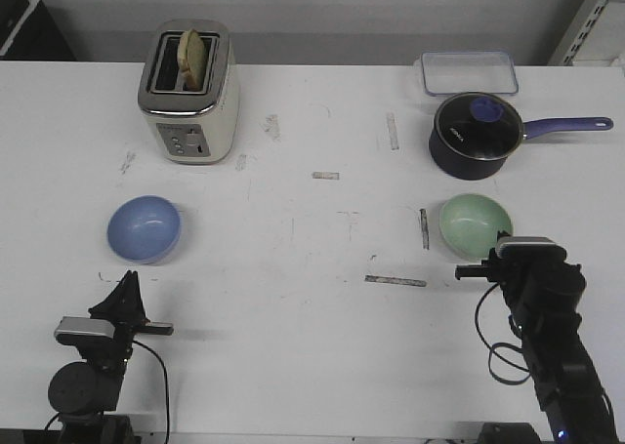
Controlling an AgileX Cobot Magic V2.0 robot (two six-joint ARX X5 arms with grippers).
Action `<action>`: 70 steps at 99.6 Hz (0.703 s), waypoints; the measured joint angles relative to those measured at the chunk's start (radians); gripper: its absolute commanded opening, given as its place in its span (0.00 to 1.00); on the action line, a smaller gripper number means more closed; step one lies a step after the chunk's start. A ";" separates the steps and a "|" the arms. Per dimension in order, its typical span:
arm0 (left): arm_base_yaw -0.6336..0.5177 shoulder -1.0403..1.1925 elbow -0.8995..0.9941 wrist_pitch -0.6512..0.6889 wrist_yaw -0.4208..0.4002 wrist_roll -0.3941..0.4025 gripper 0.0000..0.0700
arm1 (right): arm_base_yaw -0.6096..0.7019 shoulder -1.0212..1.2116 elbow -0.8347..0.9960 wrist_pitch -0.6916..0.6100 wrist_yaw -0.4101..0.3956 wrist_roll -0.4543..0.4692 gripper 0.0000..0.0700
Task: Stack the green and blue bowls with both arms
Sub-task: 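Move the right gripper forward to the rim of the pale green bowl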
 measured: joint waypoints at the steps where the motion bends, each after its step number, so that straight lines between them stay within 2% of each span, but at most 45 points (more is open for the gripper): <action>1: 0.000 0.000 0.000 0.000 0.000 0.000 0.00 | 0.000 0.009 0.006 -0.003 -0.005 0.000 0.01; 12: 0.000 0.000 0.000 0.000 0.000 0.000 0.00 | 0.000 0.100 0.091 -0.045 -0.054 0.021 0.01; 28: 0.000 0.000 0.000 0.000 0.000 0.000 0.00 | -0.005 0.213 0.219 -0.089 -0.057 0.087 0.01; 47: 0.000 0.000 0.000 0.000 0.000 0.000 0.00 | -0.061 0.386 0.386 -0.362 -0.059 0.117 0.03; 51: 0.000 0.000 0.000 0.000 0.000 0.000 0.00 | -0.075 0.422 0.426 -0.418 -0.059 0.118 0.09; 63: 0.000 0.000 0.000 0.000 0.000 0.000 0.00 | -0.110 0.507 0.538 -0.529 -0.058 0.121 0.40; 70: 0.000 0.000 0.000 0.000 0.000 0.000 0.00 | -0.133 0.540 0.589 -0.562 -0.061 0.127 0.50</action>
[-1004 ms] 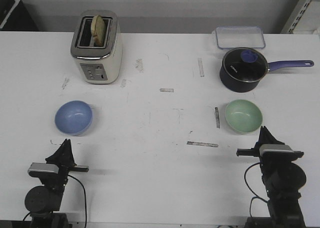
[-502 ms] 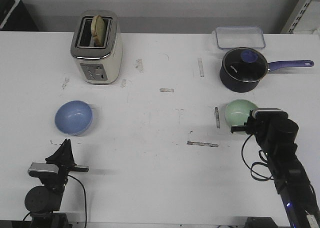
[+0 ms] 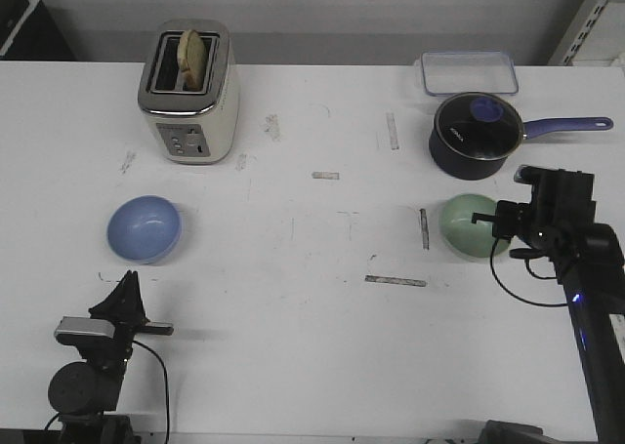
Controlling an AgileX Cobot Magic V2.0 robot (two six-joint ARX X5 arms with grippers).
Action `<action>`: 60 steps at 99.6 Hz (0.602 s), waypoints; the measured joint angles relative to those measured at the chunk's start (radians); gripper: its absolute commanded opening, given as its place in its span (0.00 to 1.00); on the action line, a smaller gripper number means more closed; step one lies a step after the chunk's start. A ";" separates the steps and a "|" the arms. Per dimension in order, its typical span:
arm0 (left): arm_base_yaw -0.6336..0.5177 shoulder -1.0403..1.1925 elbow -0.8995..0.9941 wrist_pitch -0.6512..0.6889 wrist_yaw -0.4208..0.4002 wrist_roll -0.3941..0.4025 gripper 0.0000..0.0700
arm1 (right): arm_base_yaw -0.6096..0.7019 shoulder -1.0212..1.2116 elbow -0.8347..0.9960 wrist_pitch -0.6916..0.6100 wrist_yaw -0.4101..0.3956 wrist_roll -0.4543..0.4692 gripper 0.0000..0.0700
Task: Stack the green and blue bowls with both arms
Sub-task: 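Move the right gripper forward to the rim of the pale green bowl, then close the right gripper on the green bowl's rim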
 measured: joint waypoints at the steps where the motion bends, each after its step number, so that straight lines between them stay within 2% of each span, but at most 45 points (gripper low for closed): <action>1: 0.000 0.000 0.000 0.000 0.000 0.000 0.00 | -0.003 0.004 0.006 -0.002 -0.002 0.001 0.51; 16: 0.000 0.000 0.000 0.000 0.000 0.000 0.00 | -0.058 0.049 0.046 -0.014 -0.053 0.005 0.73; 36: 0.000 0.000 0.000 0.000 0.000 0.000 0.00 | -0.111 0.110 0.047 -0.021 -0.077 0.003 0.73; 60: 0.000 0.000 0.000 0.000 0.000 0.000 0.00 | -0.140 0.188 0.047 0.003 -0.178 -0.025 0.73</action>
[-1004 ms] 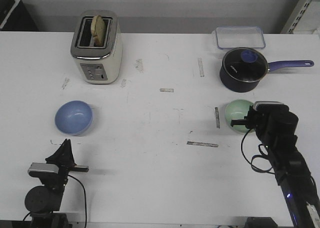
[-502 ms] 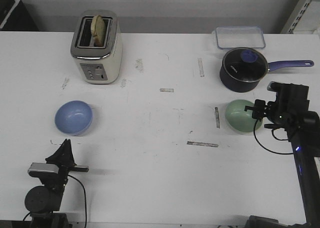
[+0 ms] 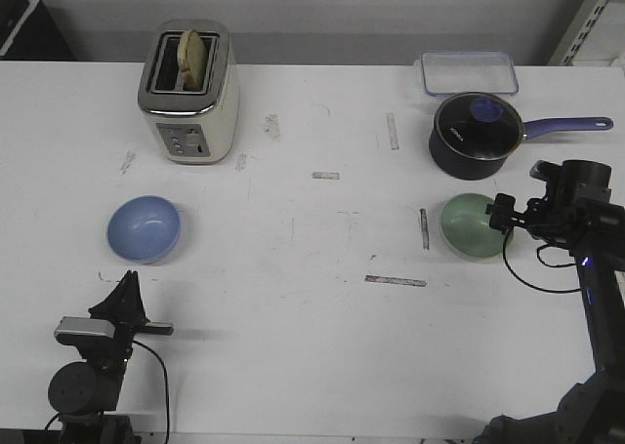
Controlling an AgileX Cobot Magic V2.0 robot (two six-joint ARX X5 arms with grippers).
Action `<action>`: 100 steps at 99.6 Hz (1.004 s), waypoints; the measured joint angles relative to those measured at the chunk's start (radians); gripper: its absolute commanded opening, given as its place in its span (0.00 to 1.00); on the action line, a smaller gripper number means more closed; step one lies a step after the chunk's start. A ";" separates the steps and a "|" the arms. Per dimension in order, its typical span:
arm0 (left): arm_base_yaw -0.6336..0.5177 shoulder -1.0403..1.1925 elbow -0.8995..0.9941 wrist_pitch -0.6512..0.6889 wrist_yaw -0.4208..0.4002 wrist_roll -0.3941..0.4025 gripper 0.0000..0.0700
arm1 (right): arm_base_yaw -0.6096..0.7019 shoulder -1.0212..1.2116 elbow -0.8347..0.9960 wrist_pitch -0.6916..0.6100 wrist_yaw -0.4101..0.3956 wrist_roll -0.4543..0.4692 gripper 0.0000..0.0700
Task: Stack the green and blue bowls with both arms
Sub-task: 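Close the right gripper on the green bowl's rim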
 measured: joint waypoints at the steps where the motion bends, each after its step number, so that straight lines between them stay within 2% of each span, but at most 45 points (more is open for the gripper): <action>1: 0.000 0.000 0.000 0.000 0.000 0.000 0.00 | -0.001 0.002 0.000 0.002 -0.002 -0.001 0.73; 25: 0.000 0.000 0.000 0.000 0.000 0.000 0.00 | -0.012 0.072 0.000 0.014 -0.016 -0.034 0.72; 43: 0.000 0.000 0.000 0.000 0.000 0.000 0.00 | -0.016 0.127 0.000 0.019 -0.050 -0.058 0.62; 54: 0.000 0.000 0.000 0.000 0.000 0.000 0.00 | -0.016 0.144 0.000 0.029 -0.054 -0.063 0.50; 73: 0.000 0.000 0.000 0.000 0.000 0.000 0.00 | -0.017 0.174 0.000 0.035 -0.054 -0.069 0.15; 82: 0.000 0.000 0.000 0.000 0.000 0.000 0.00 | -0.017 0.174 0.000 0.038 -0.054 -0.072 0.02; 100: 0.000 0.000 0.000 0.000 0.000 0.000 0.00 | -0.017 0.173 0.000 0.036 -0.086 -0.074 0.01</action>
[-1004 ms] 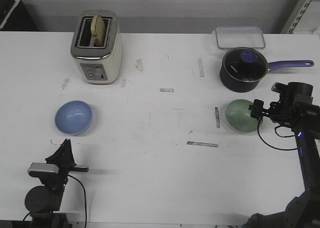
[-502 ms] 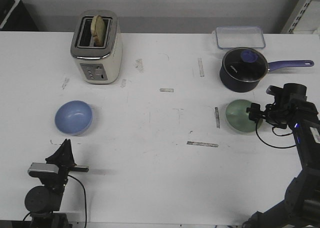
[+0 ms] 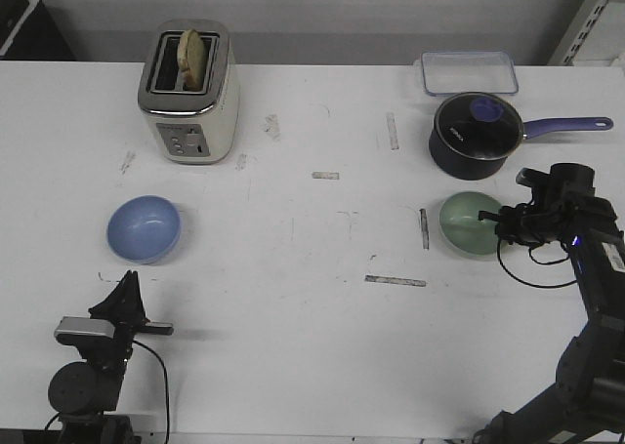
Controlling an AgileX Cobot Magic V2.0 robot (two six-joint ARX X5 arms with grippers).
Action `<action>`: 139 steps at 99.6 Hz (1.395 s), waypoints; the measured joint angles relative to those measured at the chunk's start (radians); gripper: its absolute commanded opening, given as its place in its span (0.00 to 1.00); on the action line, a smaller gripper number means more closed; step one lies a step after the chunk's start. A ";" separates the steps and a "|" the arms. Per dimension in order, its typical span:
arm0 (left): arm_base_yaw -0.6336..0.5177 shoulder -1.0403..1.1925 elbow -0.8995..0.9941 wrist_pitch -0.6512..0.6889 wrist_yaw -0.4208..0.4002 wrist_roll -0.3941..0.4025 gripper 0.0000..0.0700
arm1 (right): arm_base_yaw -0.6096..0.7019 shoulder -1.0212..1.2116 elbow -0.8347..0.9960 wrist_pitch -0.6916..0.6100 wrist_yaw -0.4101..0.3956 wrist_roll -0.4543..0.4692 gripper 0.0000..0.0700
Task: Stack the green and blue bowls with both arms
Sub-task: 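Close the right gripper on the green bowl's rim, then drag the green bowl with the right gripper toward the table center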
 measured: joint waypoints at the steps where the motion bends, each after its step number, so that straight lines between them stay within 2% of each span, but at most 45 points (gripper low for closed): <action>1: 0.000 0.000 0.000 0.000 0.000 0.000 0.00 | 0.000 0.000 0.000 0.000 -0.003 0.000 0.01; 32: 0.000 0.000 0.000 0.000 0.000 0.000 0.00 | 0.039 -0.071 0.000 0.001 -0.066 0.034 0.01; 51: 0.000 0.000 0.000 0.000 0.000 0.000 0.00 | 0.198 -0.075 0.000 0.005 -0.070 0.092 0.01; 74: 0.000 0.000 0.000 0.000 0.000 0.000 0.00 | 0.413 -0.075 0.000 0.079 -0.068 0.221 0.01; 91: 0.000 0.000 0.000 0.000 0.000 0.000 0.00 | 0.575 -0.075 0.000 0.141 -0.024 0.343 0.01; 112: 0.000 0.000 0.000 0.000 0.000 0.000 0.00 | 0.722 -0.075 0.000 0.173 0.114 0.463 0.01; 121: 0.000 0.000 0.000 0.000 0.000 0.000 0.00 | 0.748 -0.074 0.000 0.184 0.142 0.486 0.01; 139: 0.000 0.000 0.000 0.000 0.000 0.000 0.00 | 0.769 -0.046 0.000 0.196 0.146 0.500 0.01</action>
